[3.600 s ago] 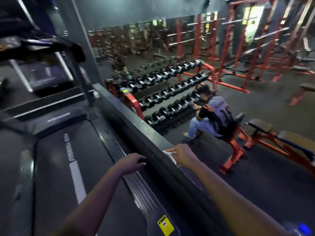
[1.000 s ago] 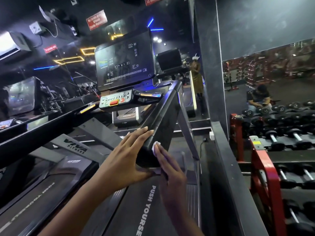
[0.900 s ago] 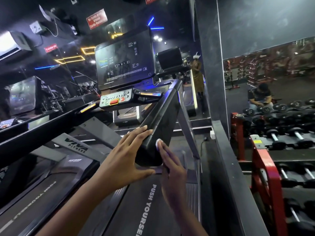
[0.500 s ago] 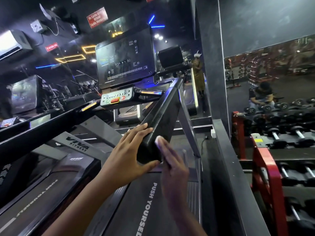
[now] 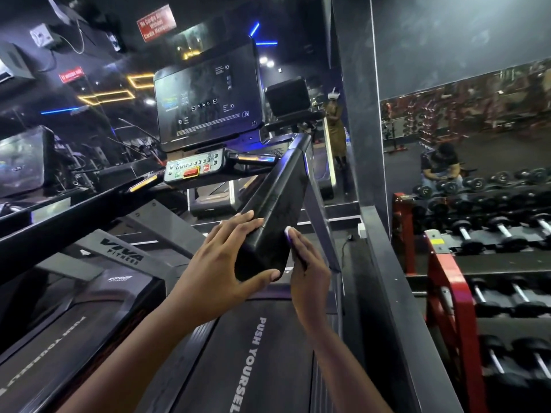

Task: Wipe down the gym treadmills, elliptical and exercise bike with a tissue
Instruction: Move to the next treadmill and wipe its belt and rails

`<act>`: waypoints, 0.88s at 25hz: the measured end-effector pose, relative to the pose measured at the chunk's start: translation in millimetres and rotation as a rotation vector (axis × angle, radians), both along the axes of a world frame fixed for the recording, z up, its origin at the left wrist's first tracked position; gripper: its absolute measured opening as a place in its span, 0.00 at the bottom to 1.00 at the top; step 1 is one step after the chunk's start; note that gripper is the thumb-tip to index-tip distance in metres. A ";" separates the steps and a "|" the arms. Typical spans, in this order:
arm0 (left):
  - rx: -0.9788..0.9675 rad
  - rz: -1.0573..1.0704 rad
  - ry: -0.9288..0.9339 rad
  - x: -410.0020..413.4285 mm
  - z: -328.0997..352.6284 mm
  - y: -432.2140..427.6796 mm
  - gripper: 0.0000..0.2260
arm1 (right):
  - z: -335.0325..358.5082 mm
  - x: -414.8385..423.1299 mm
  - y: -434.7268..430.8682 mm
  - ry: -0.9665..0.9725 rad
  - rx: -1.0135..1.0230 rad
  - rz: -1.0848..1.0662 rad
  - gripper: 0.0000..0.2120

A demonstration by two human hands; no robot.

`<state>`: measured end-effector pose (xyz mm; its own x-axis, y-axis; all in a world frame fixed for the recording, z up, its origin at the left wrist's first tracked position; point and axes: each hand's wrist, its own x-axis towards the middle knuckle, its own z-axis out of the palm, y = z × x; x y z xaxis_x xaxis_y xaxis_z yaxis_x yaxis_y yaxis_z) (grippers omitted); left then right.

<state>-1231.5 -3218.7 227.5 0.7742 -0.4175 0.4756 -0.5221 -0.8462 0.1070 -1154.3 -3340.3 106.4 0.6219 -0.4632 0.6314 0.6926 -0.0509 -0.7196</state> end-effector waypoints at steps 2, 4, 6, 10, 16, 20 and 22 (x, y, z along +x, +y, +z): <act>0.025 0.041 0.105 0.5 11.0 -3.8 0.41 | 8.4 -21.3 3.7 -0.091 -0.033 0.050 0.16; 0.028 0.083 0.151 5.5 19.9 -12.0 0.41 | 14.2 -36.8 9.5 -0.213 -0.097 0.110 0.16; 0.037 0.170 0.176 15.0 24.3 -23.0 0.40 | 14.3 -24.6 6.7 -0.226 -0.076 0.204 0.16; 0.093 0.349 0.282 34.1 32.8 -38.6 0.39 | 10.4 30.6 -4.1 -0.082 0.044 0.299 0.20; 0.176 0.459 0.316 37.9 31.6 -40.5 0.46 | 6.3 49.3 -20.7 -0.120 -0.006 0.210 0.20; 0.149 0.468 0.335 36.6 33.4 -41.0 0.47 | 5.2 13.4 -12.7 -0.328 -0.156 0.352 0.17; 0.119 0.465 0.368 37.0 34.2 -41.3 0.47 | 1.4 32.3 -13.3 -0.353 -0.222 0.292 0.17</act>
<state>-1194.6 -3260.0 261.7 0.9931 -0.0293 0.1132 -0.0408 -0.9940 0.1012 -1121.9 -3353.7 107.8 0.4365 -0.1326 0.8899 0.8997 0.0563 -0.4329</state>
